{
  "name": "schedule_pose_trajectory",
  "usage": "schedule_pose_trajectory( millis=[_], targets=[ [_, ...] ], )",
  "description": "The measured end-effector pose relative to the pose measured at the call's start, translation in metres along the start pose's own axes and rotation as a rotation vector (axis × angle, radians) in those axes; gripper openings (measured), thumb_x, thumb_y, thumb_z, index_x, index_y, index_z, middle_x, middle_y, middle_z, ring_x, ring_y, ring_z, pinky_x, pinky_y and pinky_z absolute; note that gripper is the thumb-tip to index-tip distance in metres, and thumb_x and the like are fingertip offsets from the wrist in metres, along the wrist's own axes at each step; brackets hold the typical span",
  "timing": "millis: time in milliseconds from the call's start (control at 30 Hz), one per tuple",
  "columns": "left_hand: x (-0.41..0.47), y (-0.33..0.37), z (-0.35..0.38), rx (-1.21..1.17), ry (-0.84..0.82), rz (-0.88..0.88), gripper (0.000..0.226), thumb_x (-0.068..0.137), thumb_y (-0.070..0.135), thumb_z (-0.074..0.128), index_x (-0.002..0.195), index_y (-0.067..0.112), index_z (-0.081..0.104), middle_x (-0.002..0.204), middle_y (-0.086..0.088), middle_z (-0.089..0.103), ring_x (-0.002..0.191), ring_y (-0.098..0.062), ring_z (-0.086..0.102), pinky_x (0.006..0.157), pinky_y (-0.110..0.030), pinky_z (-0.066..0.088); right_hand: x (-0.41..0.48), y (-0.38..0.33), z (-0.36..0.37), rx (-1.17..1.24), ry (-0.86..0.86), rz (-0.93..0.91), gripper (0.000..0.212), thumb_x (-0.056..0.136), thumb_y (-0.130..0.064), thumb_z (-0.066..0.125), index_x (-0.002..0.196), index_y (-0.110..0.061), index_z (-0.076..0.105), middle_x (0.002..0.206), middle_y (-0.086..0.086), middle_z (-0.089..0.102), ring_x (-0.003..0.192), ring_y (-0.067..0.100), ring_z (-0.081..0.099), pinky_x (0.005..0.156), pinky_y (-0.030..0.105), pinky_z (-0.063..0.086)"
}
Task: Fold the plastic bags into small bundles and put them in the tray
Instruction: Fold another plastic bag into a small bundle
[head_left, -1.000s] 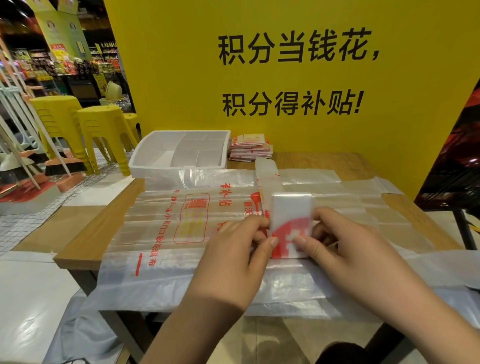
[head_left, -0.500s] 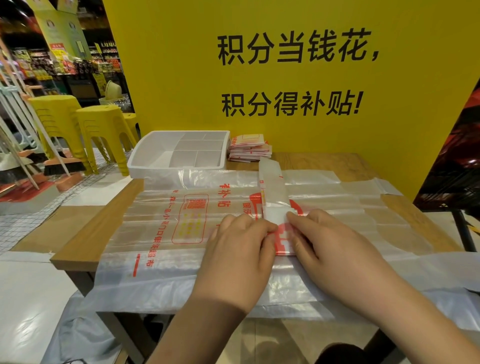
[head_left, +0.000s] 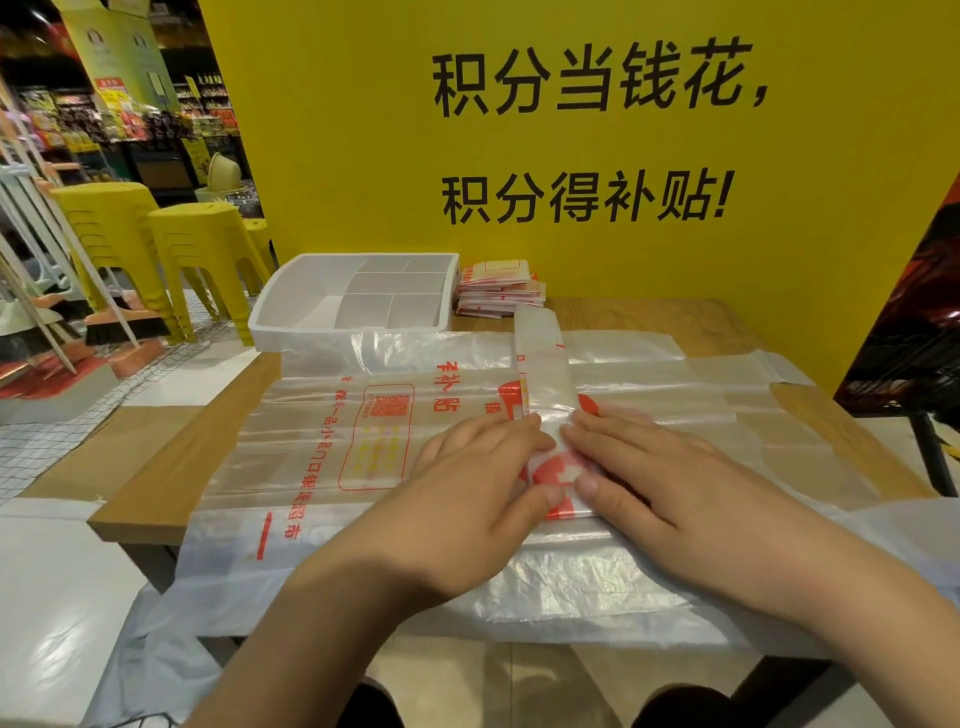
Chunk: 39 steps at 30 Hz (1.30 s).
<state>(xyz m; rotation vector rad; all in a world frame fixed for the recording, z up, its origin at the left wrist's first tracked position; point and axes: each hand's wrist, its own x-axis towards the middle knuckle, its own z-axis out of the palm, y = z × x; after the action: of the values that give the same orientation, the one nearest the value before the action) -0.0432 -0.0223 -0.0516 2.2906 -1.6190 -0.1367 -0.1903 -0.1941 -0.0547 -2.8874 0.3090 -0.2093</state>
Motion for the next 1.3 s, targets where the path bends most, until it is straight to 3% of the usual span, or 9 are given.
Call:
schedule_pose_trajectory(
  millis=[200,367,533,700,800,867,967,1133,1300],
  targets=[
    [0.005,-0.004,-0.006,0.021,-0.085,0.017,0.053,0.099,0.059,0.038,0.148,0.042,0.028,0.156,0.02,0.025,0.144,-0.002,0.013,0.119,-0.028,0.016,0.004,0.013,-0.008,0.13,-0.086,-0.024,0.086,0.077,-0.089,0.027,0.152,-0.048,0.027,0.159,-0.033,0.015,0.144,-0.018,-0.005,0.122,0.021,0.008],
    [0.003,-0.004,-0.009,0.005,-0.092,0.04,0.056,0.098,0.06,0.041,0.149,0.042,0.026,0.157,0.021,0.024,0.144,0.0,0.012,0.119,-0.028,0.016,0.01,0.003,-0.017,-0.048,-0.111,-0.043,0.086,0.078,-0.084,0.025,0.154,-0.042,0.028,0.156,-0.029,0.027,0.149,-0.003,0.011,0.122,0.027,0.018],
    [-0.001,-0.008,-0.013,-0.063,-0.04,0.083,0.065,0.087,0.072,0.052,0.145,0.048,0.032,0.148,0.029,0.033,0.138,0.004,0.025,0.117,-0.032,0.027,0.0,0.007,-0.015,0.116,-0.117,-0.049,0.091,0.074,-0.093,0.036,0.152,-0.051,0.018,0.156,-0.038,0.01,0.145,-0.015,-0.001,0.122,0.023,0.011],
    [-0.001,-0.002,-0.014,-0.164,0.074,0.107,0.046,0.097,0.068,0.039,0.137,0.045,0.046,0.131,0.027,0.054,0.123,0.002,0.047,0.103,-0.034,0.043,-0.004,0.0,-0.014,0.223,0.02,-0.067,0.069,0.078,-0.077,0.057,0.139,-0.059,0.03,0.136,-0.05,0.024,0.131,-0.03,0.014,0.108,0.001,0.02],
    [-0.004,0.005,-0.016,-0.303,0.133,0.098,0.041,0.1,0.062,0.038,0.131,0.042,0.053,0.121,0.024,0.061,0.116,0.002,0.055,0.096,-0.031,0.047,-0.005,-0.005,-0.016,0.361,0.173,-0.044,0.039,0.087,-0.058,0.062,0.126,-0.055,0.054,0.123,-0.039,0.057,0.116,-0.015,0.052,0.097,0.02,0.047],
    [-0.008,0.004,-0.015,-0.359,0.135,0.049,0.05,0.091,0.07,0.044,0.134,0.045,0.049,0.124,0.027,0.058,0.116,0.009,0.052,0.098,-0.025,0.045,-0.007,-0.007,-0.017,0.373,0.198,-0.037,0.024,0.094,-0.041,0.064,0.117,-0.048,0.063,0.113,-0.033,0.065,0.106,-0.008,0.062,0.089,0.028,0.052],
    [-0.016,0.0,-0.012,-0.321,0.103,0.023,0.067,0.077,0.073,0.063,0.136,0.052,0.042,0.128,0.036,0.045,0.119,0.018,0.043,0.1,-0.011,0.038,-0.01,-0.005,-0.012,0.337,0.198,-0.022,0.026,0.091,-0.024,0.069,0.107,-0.044,0.065,0.106,-0.03,0.067,0.098,-0.005,0.065,0.083,0.027,0.053],
    [-0.015,0.001,-0.01,-0.197,0.138,0.087,0.048,0.094,0.053,0.059,0.14,0.043,0.047,0.139,0.032,0.043,0.131,0.014,0.032,0.104,-0.001,0.021,-0.014,-0.01,-0.018,0.355,0.22,-0.034,0.019,0.093,-0.035,0.066,0.106,-0.049,0.065,0.101,-0.032,0.069,0.092,-0.005,0.067,0.076,0.018,0.049],
    [-0.01,-0.006,-0.001,-0.029,0.125,0.097,0.042,0.101,0.048,0.042,0.141,0.037,0.052,0.145,0.023,0.047,0.133,0.002,0.037,0.113,-0.024,0.03,-0.014,-0.011,-0.016,0.296,0.154,-0.093,0.017,0.096,-0.043,0.056,0.113,-0.044,0.06,0.107,-0.026,0.067,0.098,-0.002,0.064,0.081,0.024,0.05]
  ],
)
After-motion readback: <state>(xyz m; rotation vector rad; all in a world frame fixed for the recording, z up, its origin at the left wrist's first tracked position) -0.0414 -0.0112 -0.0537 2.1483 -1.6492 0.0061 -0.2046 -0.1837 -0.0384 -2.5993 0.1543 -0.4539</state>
